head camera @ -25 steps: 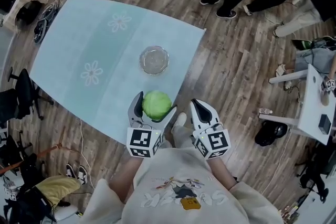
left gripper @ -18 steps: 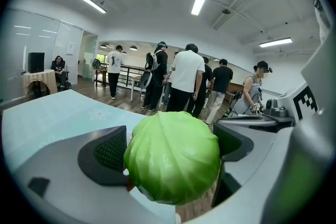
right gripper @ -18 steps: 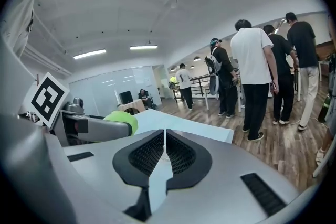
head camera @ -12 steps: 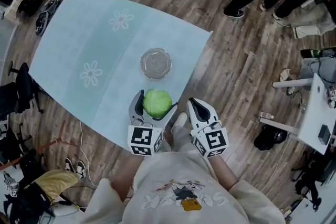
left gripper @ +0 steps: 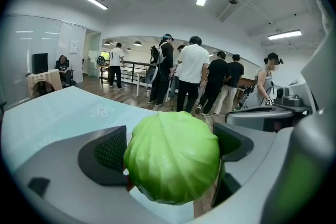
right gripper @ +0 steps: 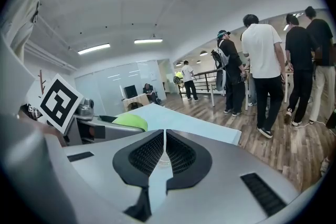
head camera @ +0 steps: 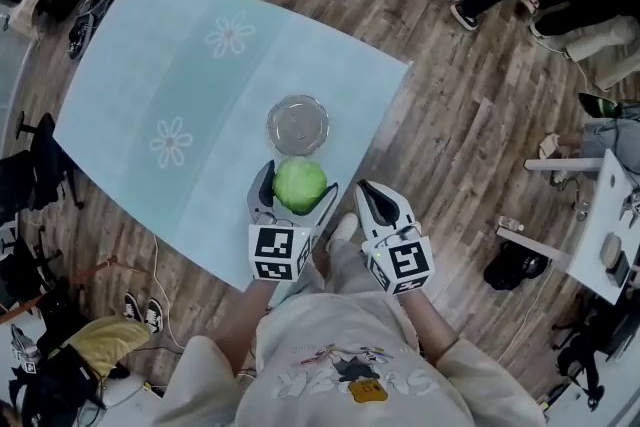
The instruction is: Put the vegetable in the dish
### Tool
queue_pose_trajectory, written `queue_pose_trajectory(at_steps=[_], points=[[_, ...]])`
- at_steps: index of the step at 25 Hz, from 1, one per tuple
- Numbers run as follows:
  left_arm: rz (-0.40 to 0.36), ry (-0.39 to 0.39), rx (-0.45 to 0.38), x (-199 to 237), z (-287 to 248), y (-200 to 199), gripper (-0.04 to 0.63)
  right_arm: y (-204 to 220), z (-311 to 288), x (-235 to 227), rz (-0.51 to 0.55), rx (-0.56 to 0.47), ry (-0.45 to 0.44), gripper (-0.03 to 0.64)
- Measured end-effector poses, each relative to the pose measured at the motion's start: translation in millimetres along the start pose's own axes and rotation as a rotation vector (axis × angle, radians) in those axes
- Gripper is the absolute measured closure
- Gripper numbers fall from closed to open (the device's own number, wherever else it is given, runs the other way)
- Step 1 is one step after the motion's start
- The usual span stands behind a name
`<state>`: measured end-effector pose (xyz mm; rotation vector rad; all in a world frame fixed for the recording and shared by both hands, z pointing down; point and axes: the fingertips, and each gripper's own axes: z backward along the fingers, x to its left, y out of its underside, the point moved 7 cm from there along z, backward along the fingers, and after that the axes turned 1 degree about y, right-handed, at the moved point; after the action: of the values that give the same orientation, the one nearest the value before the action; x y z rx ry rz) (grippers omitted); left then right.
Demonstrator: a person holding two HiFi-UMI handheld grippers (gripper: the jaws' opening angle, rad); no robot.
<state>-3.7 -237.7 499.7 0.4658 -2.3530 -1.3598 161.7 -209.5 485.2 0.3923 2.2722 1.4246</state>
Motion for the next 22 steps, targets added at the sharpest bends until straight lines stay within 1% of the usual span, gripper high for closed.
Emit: queue_pose_trajectory(at_steps=[7, 15, 18, 22], points=[[0.013, -0.028, 0.021, 18.1, -29.6, 8.5, 0.069, 6.9, -21.1, -7.0, 0.010, 0.020, 0.005, 0.586], [0.004, -0.045, 0.064, 33.1, -59.0, 33.4, 0.069, 29.6, -44.4, -4.6, 0.008, 0.061, -0.006, 0.586], [0.014, -0.057, 0.082, 37.9, -60.8, 41.3, 0.069, 35.5, -46.8, -0.9, 0.006, 0.081, -0.008, 0.586], [0.017, -0.080, 0.072, 50.2, -74.2, 45.2, 0.069, 38.6, -57.2, -4.5, 0.018, 0.085, 0.001, 0.586]])
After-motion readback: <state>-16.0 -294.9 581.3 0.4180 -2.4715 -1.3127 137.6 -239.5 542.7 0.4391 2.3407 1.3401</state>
